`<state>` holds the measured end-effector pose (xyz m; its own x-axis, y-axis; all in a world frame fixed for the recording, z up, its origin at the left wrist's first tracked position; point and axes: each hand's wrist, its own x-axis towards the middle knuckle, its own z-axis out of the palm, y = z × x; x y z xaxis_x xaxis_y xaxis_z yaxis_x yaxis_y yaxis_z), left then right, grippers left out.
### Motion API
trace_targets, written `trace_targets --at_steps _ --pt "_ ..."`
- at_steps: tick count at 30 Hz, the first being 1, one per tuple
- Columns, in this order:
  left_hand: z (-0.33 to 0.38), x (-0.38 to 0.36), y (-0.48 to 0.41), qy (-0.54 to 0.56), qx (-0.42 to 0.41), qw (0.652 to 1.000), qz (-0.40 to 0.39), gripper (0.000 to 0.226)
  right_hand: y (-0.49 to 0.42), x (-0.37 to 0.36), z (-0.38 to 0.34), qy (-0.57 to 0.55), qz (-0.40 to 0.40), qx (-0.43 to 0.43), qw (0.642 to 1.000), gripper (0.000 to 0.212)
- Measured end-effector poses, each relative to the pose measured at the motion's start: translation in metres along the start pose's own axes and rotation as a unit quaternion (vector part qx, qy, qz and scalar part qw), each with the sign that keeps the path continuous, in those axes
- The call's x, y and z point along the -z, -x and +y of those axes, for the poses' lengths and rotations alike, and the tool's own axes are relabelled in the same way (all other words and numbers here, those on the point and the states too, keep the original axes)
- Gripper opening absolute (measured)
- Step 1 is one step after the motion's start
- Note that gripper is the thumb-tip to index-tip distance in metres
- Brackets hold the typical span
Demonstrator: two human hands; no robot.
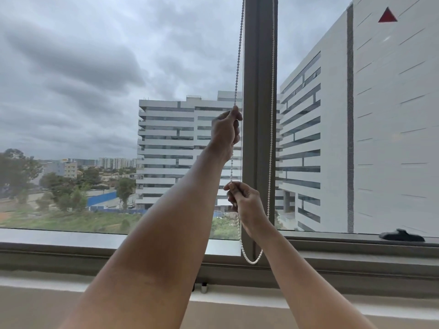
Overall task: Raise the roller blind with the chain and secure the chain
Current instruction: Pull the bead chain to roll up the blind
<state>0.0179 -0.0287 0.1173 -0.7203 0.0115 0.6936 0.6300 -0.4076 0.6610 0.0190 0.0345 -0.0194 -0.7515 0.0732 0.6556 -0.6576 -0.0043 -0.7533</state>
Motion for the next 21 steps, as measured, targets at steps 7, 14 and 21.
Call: trace_targets --at_steps 7,14,21 --pt "-0.002 0.006 0.0 0.053 -0.043 0.997 -0.025 0.037 -0.009 0.005 -0.006 -0.073 -0.067 -0.049 0.994 0.028" --pt "-0.001 0.002 0.004 0.076 -0.053 0.995 -0.04 0.035 -0.036 0.005 -0.041 -0.097 -0.009 -0.02 0.995 0.031" --pt "-0.005 -0.002 0.004 0.119 -0.045 0.991 -0.053 0.036 -0.054 0.004 -0.086 -0.111 -0.02 0.034 0.993 0.039"
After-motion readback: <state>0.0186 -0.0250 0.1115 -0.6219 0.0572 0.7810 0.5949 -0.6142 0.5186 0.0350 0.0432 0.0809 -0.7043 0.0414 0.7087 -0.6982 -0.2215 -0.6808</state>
